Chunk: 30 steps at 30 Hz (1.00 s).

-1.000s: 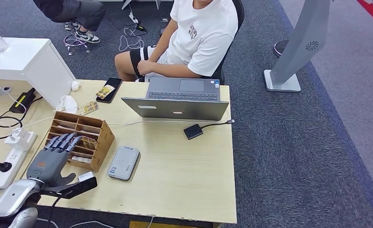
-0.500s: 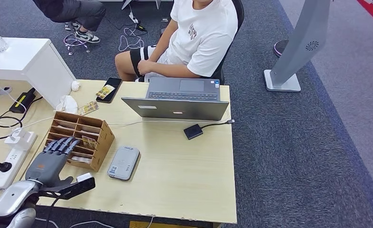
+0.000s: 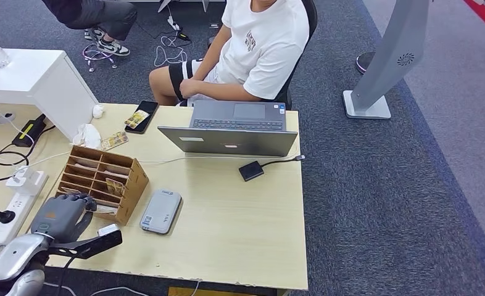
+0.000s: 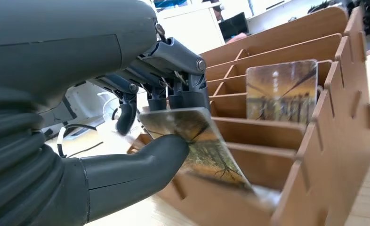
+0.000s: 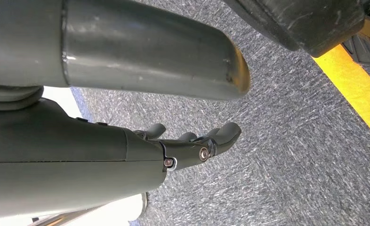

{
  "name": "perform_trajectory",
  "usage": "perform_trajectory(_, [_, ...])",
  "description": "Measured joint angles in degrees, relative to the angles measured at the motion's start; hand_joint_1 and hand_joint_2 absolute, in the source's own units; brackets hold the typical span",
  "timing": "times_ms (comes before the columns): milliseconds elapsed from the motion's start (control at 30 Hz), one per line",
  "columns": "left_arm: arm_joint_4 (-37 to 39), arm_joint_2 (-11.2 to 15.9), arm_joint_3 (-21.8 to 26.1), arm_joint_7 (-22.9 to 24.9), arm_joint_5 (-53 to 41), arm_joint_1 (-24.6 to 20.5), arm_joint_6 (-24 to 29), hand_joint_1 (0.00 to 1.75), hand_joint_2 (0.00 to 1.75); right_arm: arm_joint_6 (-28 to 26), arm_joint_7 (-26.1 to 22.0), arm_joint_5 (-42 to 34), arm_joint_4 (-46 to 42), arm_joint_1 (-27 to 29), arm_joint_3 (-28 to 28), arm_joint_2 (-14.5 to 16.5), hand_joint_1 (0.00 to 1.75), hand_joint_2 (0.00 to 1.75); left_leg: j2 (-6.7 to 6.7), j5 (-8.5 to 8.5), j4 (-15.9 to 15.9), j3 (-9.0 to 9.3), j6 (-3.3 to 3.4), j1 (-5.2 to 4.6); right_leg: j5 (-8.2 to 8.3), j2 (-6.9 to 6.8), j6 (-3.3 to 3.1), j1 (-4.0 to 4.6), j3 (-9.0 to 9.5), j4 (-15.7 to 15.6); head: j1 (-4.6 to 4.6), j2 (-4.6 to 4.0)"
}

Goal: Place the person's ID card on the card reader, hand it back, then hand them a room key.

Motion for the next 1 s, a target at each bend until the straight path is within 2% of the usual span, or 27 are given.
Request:
perform_trajectory(333, [0.02,-0.01,-0.08,-0.3,0.01,0.03,0.28,1.75,1.75,0.04,0.0,0.09,0.0,-0.04,0.0,0.0,0.0,0.0,0.0,0.0,0.0,0.0,0.0,0.0,0.0,0.0,0.0,0.0,-0.01,0.0,0.01,0.01])
perform_trajectory(533, [-0.58,-0.28,-0.34,-1.66,-1.24,0.0,3.58,1.75,1.75,-0.01,-0.26,-0.1,0.0,-0.02,0.0,0.0,0.0,0.0,0.0,0.0,0.0,0.01,0.0,0.0,0.0,0.0,0.0,0.0,-0.01,0.0,0.01,0.0])
perform_trajectory(633, [-3.17,-0.7,-0.51,-2.85,-1.9,-0.01,6.4,1.75,1.75,-0.35,-0.49,-0.41,0.02,0.04,-0.01,0.0,0.0,0.0,0.0,0.0,0.0,0.01,0.0,0.0,0.0,0.0,0.0,0.0,-0.02,0.0,0.01,0.0])
perform_trajectory(767, [-10.42,-1.18,-0.68,-4.93,-1.46,-0.51,10.04,1.75,1.75,-1.24,-1.16,-1.19,0.02,0.39,-0.21,0.0,0.0,0.0,-0.01,0.0,0.01,0.0,0.0,0.0,0.0,-0.01,0.01,0.0,-0.03,-0.01,0.01,0.0])
perform_trajectory(900, [-17.65,-1.23,-0.85,-5.83,0.7,-4.03,10.81,1.75,1.75,-1.43,-1.47,-1.03,0.02,0.62,-0.31,0.0,0.0,0.0,-0.03,0.0,0.01,0.01,0.0,-0.01,0.02,-0.03,0.01,0.0,-0.03,-0.01,0.0,0.0])
perform_trajectory(1000, [-19.08,-2.14,-0.91,-5.74,2.31,-9.56,10.69,1.75,1.75,-0.7,-1.42,-0.19,0.01,0.49,-0.3,0.01,0.0,0.0,-0.08,0.07,0.01,0.0,-0.02,0.0,0.05,-0.09,0.0,0.0,-0.04,-0.01,-0.01,0.01])
